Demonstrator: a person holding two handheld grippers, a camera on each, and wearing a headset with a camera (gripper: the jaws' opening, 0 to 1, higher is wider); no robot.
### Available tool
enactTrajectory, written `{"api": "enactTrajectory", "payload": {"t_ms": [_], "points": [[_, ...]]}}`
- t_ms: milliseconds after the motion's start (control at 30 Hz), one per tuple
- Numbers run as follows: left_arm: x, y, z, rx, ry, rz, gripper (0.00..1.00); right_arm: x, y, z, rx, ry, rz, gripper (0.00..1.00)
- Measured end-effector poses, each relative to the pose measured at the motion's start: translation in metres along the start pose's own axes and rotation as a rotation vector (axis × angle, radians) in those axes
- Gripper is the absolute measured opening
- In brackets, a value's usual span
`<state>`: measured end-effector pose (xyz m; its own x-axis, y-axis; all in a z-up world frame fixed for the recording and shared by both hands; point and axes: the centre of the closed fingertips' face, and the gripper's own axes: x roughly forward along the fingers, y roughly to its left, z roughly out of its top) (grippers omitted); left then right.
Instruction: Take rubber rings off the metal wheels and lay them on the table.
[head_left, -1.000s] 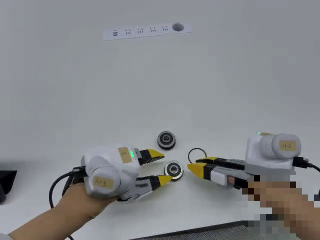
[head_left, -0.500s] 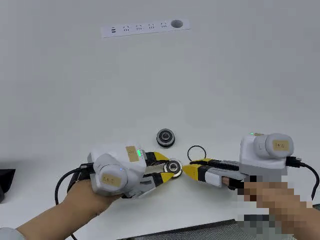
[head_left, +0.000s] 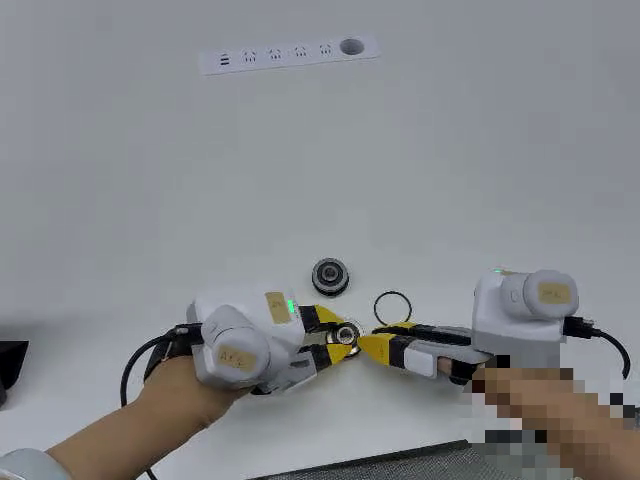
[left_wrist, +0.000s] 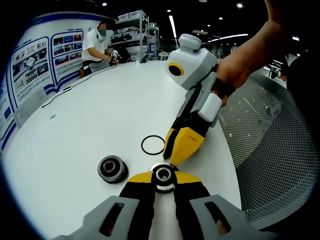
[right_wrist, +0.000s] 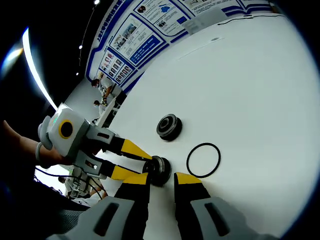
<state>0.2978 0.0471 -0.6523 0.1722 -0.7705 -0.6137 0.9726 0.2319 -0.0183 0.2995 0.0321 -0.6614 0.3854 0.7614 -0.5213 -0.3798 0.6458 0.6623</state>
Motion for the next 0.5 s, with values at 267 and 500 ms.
{"api": "enactTrajectory", "payload": {"t_ms": [267,500], "points": [[0.0006,0.0011,-0.0004,-0.003,0.001,0.000,0.14,0.0038,-0.0001,0.0018,0.063,-0.015,0.025,0.21],[0.0004,0.0011,-0.0007,-0.007,-0.004,0.000,0.13,0.0078,0.0034,-0.0006,0.111,-0.013,0.051,0.21]]}}
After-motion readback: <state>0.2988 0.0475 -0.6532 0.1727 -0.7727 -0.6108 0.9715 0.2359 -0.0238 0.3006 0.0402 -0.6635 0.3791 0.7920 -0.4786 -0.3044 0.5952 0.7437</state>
